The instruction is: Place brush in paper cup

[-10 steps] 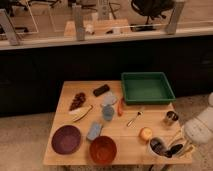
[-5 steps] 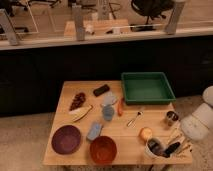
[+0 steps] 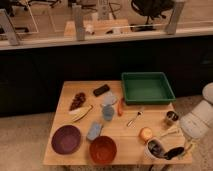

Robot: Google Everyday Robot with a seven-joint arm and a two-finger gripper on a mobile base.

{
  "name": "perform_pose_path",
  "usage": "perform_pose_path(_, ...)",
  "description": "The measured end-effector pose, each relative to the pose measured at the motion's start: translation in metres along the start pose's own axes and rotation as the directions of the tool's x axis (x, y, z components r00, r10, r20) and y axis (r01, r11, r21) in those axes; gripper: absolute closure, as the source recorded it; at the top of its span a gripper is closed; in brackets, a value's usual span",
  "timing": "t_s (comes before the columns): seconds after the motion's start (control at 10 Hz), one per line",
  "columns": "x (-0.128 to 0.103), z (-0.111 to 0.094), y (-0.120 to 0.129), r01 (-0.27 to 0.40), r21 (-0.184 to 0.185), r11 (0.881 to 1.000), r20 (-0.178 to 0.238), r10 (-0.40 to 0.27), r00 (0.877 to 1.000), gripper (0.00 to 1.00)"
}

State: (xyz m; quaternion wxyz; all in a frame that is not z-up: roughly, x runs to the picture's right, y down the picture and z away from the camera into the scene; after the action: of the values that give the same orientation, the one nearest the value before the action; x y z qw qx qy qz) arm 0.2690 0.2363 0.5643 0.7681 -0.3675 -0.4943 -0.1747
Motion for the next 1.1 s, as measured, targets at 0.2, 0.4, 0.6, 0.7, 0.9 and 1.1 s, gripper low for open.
perform_pose_path(0.2,-0.0037,-0.0060,0.0004,-0.003,0.017,1.000,-0.005,0.003,1.000,0.40)
perform_pose_path(0.4,-0.0038,-0.0055,-0.0020,0.001,0.014,1.000,-0.005,-0.001,1.000,0.40)
perform_pose_path(0.6,-0.0038,-0.0059,-0.0009,0.000,0.016,1.000,-0.005,0.000,1.000,0.40)
perform_pose_path(0.7,-0.0038,-0.0058,-0.0014,0.001,0.015,1.000,-0.005,-0.001,1.000,0.40)
perform_pose_path(0.9,-0.0042,-0.0064,-0.0018,0.000,0.014,1.000,-0.009,0.000,1.000,0.40)
perform_pose_path(1.1,-0.0077,-0.0098,-0.0059,-0.003,0.013,1.000,-0.025,0.003,1.000,0.40)
